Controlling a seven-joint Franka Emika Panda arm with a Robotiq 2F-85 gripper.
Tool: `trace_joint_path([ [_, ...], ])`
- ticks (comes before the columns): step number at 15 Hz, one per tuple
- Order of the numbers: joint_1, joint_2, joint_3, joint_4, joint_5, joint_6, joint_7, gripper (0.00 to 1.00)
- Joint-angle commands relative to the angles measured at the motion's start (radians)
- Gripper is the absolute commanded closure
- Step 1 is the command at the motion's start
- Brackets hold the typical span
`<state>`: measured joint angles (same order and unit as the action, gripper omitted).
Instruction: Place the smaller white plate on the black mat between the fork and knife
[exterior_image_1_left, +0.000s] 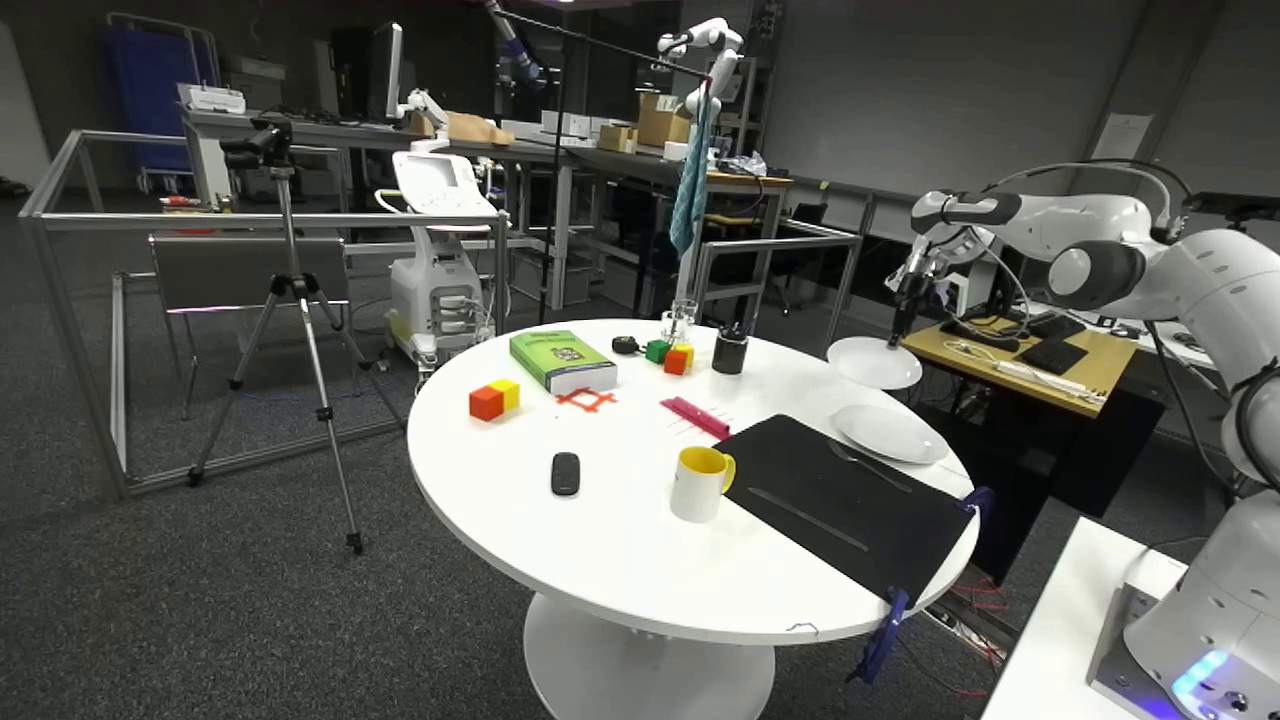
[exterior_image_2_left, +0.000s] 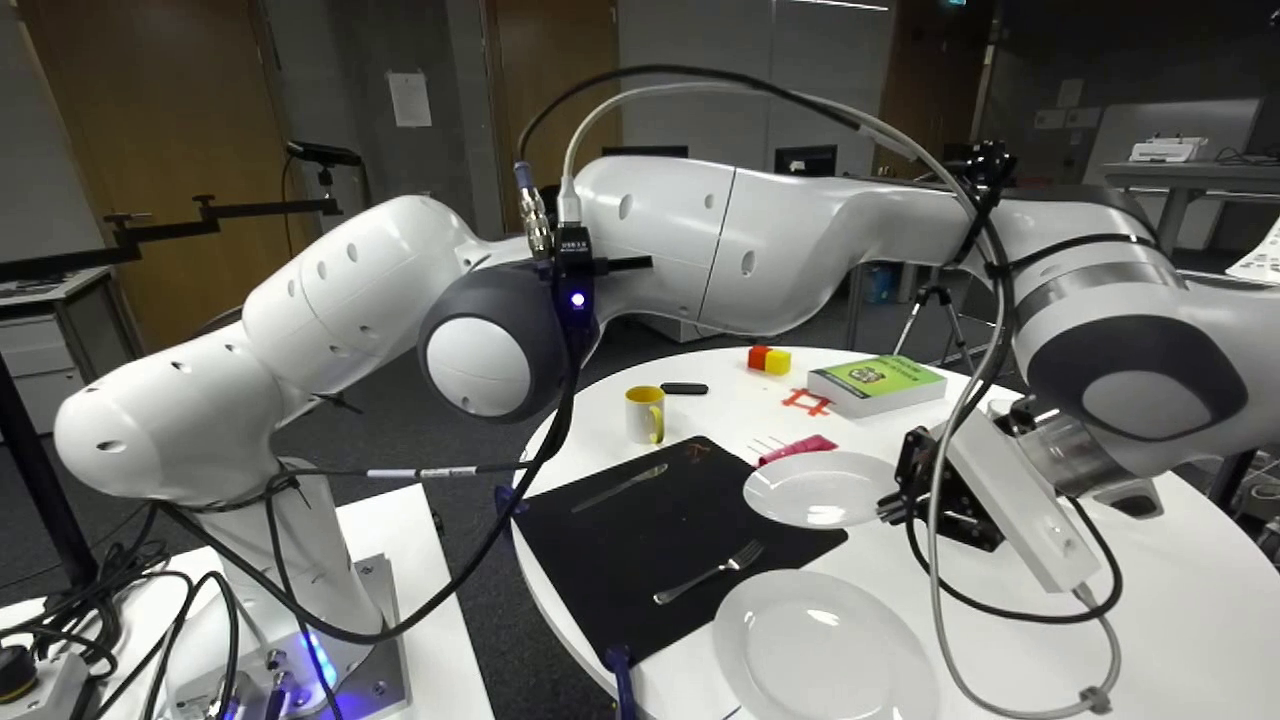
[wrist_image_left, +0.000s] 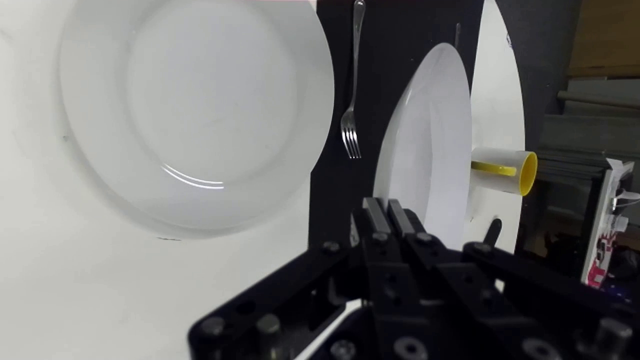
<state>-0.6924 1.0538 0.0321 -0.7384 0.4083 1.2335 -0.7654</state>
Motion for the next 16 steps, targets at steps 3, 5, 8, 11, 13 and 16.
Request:
trace_joint_path([
  [3, 0.041, -0.176, -0.019, -0.288, 0.002, 0.084, 0.067, 0.99],
  [5, 0.063, -0.203, -0.029, -0.364, -0.010, 0.126, 0.062, 0.99],
  [8, 0.095, -0.242, -0.042, -0.482, -0.018, 0.198, 0.053, 0.99],
  [11, 0.126, -0.279, -0.050, -0.601, -0.011, 0.257, 0.049, 0.99],
  [13, 0.141, -0.305, -0.048, -0.682, -0.005, 0.295, 0.040, 0.99],
  [16, 0.145, -0.210, -0.048, -0.576, -0.004, 0.265, 0.046, 0.97],
])
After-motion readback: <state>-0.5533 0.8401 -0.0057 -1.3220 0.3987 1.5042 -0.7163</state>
